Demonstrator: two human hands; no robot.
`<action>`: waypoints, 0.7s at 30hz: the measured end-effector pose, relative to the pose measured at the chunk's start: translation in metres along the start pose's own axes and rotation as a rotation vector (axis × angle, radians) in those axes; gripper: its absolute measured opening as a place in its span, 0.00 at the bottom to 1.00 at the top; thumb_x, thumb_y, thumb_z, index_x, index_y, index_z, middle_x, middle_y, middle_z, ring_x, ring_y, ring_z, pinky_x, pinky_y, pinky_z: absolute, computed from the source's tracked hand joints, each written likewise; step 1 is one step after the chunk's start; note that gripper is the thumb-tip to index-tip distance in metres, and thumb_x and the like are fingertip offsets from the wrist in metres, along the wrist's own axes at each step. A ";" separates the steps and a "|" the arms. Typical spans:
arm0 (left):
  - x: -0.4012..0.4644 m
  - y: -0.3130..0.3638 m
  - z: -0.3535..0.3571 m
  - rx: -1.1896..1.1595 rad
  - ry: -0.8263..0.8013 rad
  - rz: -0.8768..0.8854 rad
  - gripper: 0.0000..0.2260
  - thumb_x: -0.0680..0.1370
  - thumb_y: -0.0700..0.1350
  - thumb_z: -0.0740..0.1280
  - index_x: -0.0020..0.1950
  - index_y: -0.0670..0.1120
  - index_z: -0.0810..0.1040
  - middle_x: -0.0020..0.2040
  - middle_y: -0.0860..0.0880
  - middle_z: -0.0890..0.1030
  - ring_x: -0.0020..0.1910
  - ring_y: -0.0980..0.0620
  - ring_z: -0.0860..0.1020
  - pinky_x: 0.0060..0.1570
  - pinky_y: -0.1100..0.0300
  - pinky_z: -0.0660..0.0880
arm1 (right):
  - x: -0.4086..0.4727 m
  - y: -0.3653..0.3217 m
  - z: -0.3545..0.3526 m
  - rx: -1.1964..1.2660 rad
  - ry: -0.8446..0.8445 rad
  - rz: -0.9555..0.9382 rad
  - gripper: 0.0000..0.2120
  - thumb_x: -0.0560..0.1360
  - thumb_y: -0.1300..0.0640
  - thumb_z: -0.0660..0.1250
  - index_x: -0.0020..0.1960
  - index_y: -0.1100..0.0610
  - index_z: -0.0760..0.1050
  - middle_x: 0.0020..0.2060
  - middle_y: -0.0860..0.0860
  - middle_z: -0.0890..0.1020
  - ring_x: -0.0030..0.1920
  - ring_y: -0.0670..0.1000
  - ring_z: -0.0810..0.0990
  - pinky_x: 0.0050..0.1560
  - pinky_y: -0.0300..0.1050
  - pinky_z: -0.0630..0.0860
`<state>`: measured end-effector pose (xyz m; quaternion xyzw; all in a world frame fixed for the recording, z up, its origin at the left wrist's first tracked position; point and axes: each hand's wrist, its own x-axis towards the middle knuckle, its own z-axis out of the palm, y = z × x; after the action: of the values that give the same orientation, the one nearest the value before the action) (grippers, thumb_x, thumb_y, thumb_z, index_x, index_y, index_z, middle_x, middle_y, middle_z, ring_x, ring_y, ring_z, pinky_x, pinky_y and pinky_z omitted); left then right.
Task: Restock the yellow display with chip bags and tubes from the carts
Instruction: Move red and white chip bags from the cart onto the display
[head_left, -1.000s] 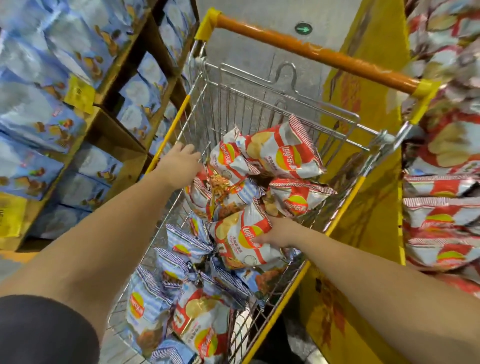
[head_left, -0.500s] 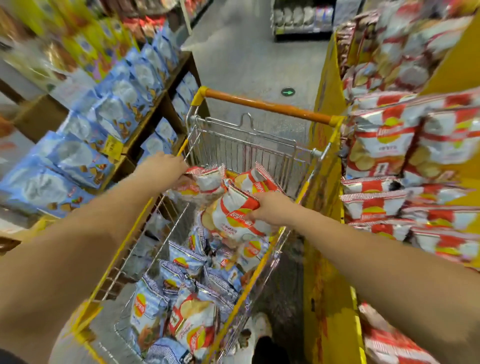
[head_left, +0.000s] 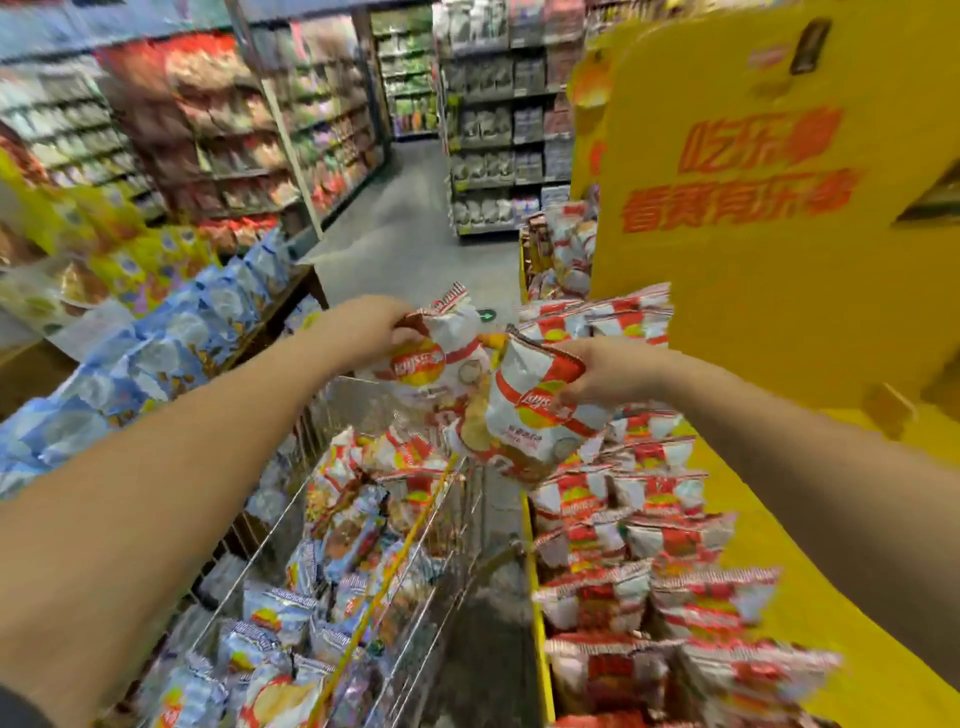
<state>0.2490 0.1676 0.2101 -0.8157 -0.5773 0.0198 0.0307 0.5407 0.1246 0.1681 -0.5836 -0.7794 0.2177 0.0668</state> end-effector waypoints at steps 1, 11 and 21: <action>0.004 0.016 -0.002 -0.021 0.004 0.005 0.14 0.81 0.53 0.63 0.60 0.45 0.77 0.55 0.44 0.80 0.56 0.41 0.76 0.49 0.53 0.70 | -0.010 0.009 -0.008 -0.035 0.005 0.012 0.13 0.70 0.43 0.73 0.50 0.43 0.73 0.40 0.42 0.79 0.39 0.44 0.76 0.36 0.40 0.70; 0.046 0.120 0.011 -0.106 0.080 0.102 0.12 0.83 0.49 0.60 0.61 0.45 0.75 0.59 0.43 0.79 0.55 0.43 0.76 0.42 0.58 0.64 | -0.042 0.092 -0.062 -0.374 0.040 0.166 0.20 0.72 0.51 0.71 0.63 0.46 0.74 0.55 0.48 0.79 0.49 0.52 0.74 0.47 0.44 0.71; 0.125 0.123 0.077 -0.020 0.108 0.179 0.08 0.82 0.53 0.60 0.52 0.49 0.71 0.48 0.47 0.78 0.43 0.46 0.77 0.38 0.51 0.76 | 0.012 0.130 -0.065 -0.557 0.015 0.312 0.21 0.73 0.55 0.68 0.65 0.47 0.70 0.56 0.50 0.80 0.51 0.53 0.76 0.44 0.46 0.74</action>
<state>0.4009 0.2467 0.1243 -0.8641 -0.4999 -0.0274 0.0517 0.6746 0.1816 0.1708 -0.6935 -0.7097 -0.0004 -0.1241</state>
